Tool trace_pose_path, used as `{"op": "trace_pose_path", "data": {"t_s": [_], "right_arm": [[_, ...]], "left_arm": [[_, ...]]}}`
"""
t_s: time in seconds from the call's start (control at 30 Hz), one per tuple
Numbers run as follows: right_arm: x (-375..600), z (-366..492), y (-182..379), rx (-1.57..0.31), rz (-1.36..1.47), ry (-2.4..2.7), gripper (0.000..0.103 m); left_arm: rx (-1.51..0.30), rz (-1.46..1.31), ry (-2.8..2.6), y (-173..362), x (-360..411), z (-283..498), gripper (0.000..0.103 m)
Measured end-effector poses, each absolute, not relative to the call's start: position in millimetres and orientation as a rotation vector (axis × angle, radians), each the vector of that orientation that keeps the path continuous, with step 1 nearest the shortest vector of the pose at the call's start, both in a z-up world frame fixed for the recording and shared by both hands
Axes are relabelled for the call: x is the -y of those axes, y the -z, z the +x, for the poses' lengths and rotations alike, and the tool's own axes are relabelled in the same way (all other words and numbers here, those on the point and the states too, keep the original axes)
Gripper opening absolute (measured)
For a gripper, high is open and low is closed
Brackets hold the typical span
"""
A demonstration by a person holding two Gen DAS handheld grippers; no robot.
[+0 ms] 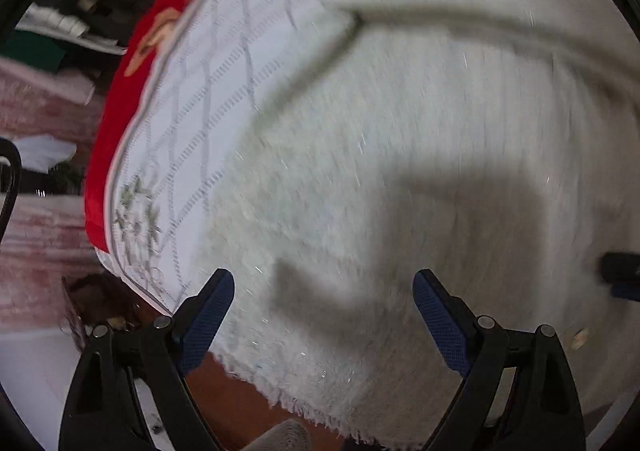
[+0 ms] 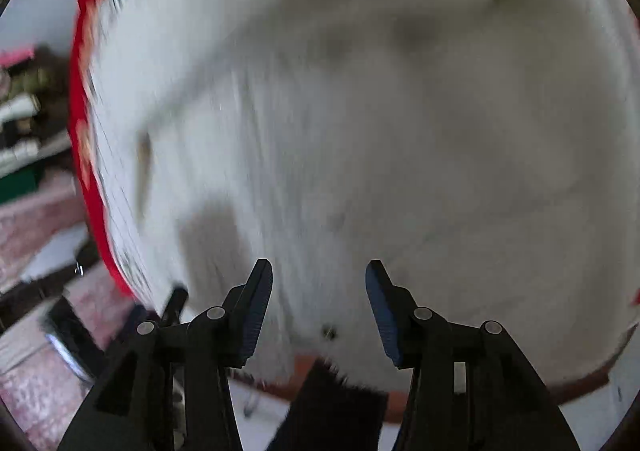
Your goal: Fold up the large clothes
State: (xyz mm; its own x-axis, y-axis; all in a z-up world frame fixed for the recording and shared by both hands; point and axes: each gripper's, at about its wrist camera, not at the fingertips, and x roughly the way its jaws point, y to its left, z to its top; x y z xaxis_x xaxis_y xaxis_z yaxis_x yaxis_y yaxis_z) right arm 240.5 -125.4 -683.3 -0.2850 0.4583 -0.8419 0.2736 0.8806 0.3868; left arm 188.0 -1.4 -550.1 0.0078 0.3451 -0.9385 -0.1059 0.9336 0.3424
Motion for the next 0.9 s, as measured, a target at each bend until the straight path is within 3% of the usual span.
{"op": "trace_pose_path", "data": {"t_s": [0.07,0.1,0.13,0.23,0.5,0.6,0.67,0.7,0.73,0.8,0.9], "right_arm": [[106,229,701,-1.907,0.443,-0.154,0.046],[107,227,702,-1.875,0.430,-0.089,0.021],[106,225,700,-1.852,0.459,-0.049,0.015],[99,218,686,-1.813,0.463,0.004,0.009],[49,221,660,-1.802,0.574,-0.135,0.007],[56,219,668,-1.868,0.554,-0.193,0.018],[77,225,660,-1.876,0.617,-0.231,0.018],[92,228,653,-1.867,0.629,-0.233,0.027],[108,229,640,-1.843,0.649,-0.226,0.046],[145,232,613,-1.785,0.675,-0.196,0.064],[208,245,581,-1.695,0.644,-0.104,0.064]], "left_arm": [[-1.529,0.198,-0.339,562,2,181,0.091],[-1.518,0.200,-0.330,565,3,179,0.091],[-1.509,0.197,-0.325,565,2,179,0.091],[-1.503,0.153,-0.313,565,-5,178,0.091],[-1.507,0.059,-0.340,558,-38,176,0.091],[-1.503,0.022,-0.368,543,-53,178,0.091],[-1.471,-0.012,-0.378,521,-59,183,0.091],[-1.448,-0.017,-0.382,509,-56,187,0.091],[-1.433,-0.019,-0.381,502,-53,189,0.091],[-1.401,-0.016,-0.358,487,-33,201,0.091],[-1.388,0.011,-0.333,492,7,227,0.091]]}}
